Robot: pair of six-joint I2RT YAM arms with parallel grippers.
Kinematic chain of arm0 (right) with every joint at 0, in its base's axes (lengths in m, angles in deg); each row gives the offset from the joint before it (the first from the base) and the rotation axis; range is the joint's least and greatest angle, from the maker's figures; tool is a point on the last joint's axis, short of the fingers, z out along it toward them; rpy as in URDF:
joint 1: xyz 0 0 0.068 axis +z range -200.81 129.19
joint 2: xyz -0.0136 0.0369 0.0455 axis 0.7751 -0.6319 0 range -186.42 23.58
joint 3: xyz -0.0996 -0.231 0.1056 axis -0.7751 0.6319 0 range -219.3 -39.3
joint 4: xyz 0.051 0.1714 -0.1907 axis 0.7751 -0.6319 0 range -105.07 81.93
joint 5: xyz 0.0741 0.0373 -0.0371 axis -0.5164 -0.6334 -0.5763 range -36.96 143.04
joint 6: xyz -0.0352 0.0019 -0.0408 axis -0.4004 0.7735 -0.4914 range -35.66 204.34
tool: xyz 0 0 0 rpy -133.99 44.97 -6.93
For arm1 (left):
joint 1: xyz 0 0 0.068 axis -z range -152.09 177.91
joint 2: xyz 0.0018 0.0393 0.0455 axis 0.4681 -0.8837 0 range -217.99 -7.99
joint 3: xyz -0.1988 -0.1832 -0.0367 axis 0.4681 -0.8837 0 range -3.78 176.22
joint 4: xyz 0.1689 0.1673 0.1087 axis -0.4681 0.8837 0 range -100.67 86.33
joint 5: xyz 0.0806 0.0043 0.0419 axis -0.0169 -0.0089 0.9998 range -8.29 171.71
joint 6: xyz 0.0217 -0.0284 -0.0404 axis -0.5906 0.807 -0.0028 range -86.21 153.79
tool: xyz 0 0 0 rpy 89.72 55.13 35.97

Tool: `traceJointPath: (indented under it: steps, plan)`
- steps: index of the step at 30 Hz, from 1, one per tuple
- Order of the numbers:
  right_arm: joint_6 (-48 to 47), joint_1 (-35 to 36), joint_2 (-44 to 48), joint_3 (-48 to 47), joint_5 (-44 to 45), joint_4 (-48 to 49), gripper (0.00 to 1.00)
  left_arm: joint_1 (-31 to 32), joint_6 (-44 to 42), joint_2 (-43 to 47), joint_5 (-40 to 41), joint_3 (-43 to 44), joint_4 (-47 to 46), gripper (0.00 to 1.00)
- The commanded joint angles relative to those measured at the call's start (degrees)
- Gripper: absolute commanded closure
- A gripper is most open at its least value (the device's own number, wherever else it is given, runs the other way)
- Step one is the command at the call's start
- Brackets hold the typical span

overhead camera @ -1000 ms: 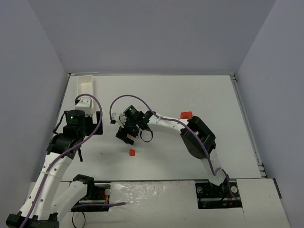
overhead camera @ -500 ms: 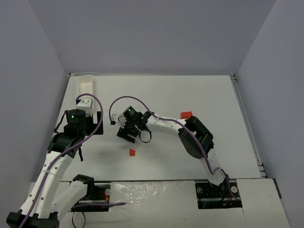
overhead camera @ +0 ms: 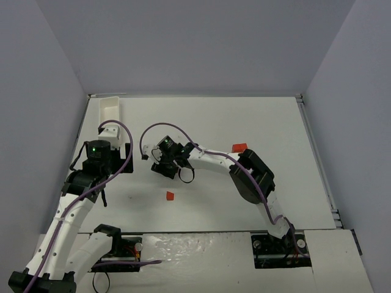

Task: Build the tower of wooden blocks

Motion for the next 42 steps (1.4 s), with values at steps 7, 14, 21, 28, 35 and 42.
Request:
traceJointPath:
  steps: [7,14,21,28,35,42]
  plan:
    - [1.85,-1.18,5.1,-1.56,1.49,0.64,0.83,-0.12,-0.36,-0.3,-1.0,0.71,-3.03,0.05]
    - [6.59,-1.83,6.48,-1.87,5.25,0.64,0.52,-0.14,-0.33,-0.23,-1.0,0.66,-2.94,0.05]
    - [16.86,-1.74,4.18,-2.97,12.24,0.83,0.5,-0.16,-0.36,-0.26,-1.09,0.66,-2.94,0.05]
    - [22.87,-0.68,2.36,-4.2,12.51,2.13,0.5,-0.16,-0.36,0.09,-0.91,0.66,-2.85,0.05]
    - [27.66,0.97,-0.81,-5.92,12.86,3.01,0.5,-0.16,-0.27,0.26,-0.92,0.66,-2.86,0.05]
    - [27.93,1.01,-2.91,-4.82,16.31,4.04,0.53,-0.13,-0.36,0.62,-1.03,0.48,-2.85,0.05]
